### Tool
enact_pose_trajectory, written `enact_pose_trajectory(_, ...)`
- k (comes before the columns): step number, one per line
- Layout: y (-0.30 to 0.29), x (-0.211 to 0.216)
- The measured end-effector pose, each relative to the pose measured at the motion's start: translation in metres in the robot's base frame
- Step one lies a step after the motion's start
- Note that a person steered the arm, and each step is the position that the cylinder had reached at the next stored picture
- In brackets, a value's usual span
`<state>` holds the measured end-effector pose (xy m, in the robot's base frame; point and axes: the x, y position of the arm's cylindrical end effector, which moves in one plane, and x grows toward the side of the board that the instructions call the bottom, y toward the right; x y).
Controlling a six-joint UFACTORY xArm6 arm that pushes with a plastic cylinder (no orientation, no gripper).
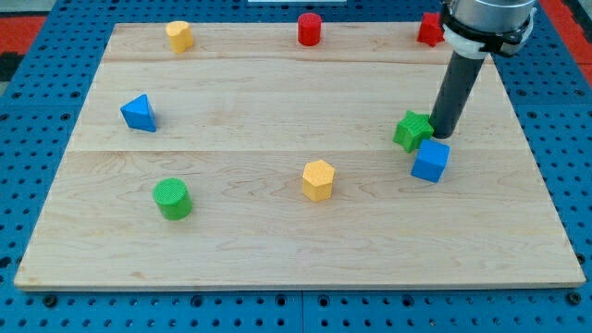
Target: Point your arm towards red star
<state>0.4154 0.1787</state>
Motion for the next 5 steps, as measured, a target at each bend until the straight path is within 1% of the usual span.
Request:
enact_pose_trajectory(1,0.02,-0.024)
enact_pose_trajectory(3,0.085,-0.178)
enact_pose_trajectory(4,0.1,-0.223)
enact_pose_trajectory(5,0.092,-0.224)
